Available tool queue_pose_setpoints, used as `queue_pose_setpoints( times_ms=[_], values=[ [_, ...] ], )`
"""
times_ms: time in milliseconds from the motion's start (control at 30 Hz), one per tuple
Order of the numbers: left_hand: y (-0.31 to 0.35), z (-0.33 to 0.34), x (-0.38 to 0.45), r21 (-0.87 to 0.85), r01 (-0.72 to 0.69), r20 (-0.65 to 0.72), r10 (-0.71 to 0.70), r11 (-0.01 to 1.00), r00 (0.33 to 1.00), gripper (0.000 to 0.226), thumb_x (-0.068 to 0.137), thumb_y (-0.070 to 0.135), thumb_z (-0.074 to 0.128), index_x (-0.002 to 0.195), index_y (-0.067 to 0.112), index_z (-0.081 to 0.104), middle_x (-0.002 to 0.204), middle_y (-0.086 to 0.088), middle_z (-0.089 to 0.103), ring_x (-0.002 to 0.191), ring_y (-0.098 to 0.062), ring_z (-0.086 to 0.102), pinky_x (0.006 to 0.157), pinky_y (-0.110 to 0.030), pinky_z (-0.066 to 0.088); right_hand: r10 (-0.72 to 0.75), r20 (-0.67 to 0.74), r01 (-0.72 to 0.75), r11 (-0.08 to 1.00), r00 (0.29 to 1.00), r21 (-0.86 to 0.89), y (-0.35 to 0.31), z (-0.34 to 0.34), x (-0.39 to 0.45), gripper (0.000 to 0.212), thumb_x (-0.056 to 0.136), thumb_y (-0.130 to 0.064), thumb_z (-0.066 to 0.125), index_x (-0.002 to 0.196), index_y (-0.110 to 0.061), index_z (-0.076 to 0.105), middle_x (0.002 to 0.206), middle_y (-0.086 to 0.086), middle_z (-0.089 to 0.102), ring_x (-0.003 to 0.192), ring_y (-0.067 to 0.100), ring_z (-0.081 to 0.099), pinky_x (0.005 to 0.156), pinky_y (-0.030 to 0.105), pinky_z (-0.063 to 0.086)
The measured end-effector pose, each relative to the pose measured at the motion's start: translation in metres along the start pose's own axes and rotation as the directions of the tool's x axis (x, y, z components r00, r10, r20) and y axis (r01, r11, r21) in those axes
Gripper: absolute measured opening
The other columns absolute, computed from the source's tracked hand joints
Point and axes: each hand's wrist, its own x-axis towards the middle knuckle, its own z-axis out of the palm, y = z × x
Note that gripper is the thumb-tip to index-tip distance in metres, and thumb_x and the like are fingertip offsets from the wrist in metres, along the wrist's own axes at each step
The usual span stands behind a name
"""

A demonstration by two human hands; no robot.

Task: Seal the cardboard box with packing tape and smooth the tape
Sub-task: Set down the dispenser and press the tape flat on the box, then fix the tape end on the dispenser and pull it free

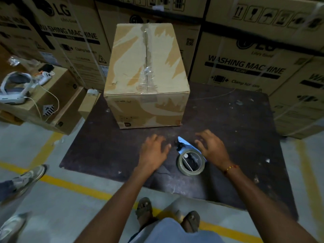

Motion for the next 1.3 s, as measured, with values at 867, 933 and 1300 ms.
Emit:
queue_pose_setpoints(
  times_ms=[867,933,1300],
  values=[
    [0.085,0.067,0.032,-0.269,0.084,0.306,0.002,0.960,0.952,0.025,0.077,0.035,0.082,0.088,0.018,0.067,0.082,0.003,0.057,0.089,-0.017,0.056,0.074,-0.029,0.043,0.385,0.544,-0.656,0.283,0.746,0.700,0.067,0.035,-0.053,0.030,0.101,-0.024,0.056,0.099,0.003,0.069,0.086,0.010,0.073,0.080,0.018,0.070,0.070,0.033,0.061],
    [0.084,0.062,0.041,-0.161,-0.036,0.340,0.090,0.986,0.936,0.028,0.079,0.035,0.080,0.098,0.019,0.068,0.098,-0.002,0.055,0.104,-0.020,0.054,0.083,-0.028,0.042,0.391,0.517,-0.646,0.396,0.762,0.653,0.069,0.036,-0.054,0.030,0.100,-0.021,0.057,0.088,0.004,0.068,0.080,0.010,0.063,0.076,0.018,0.061,0.069,0.029,0.056],
    [0.073,0.047,0.036,0.441,-0.461,0.215,0.408,0.770,0.887,0.086,0.078,0.036,0.078,0.151,0.033,0.032,0.151,-0.005,0.037,0.128,-0.032,0.042,0.103,-0.047,0.039,0.314,0.106,-0.331,0.877,0.943,0.349,0.106,-0.003,-0.046,0.019,0.091,-0.009,0.068,0.109,-0.008,0.071,0.103,0.001,0.063,0.094,0.016,0.064,0.089,0.022,0.048]
  ],
)
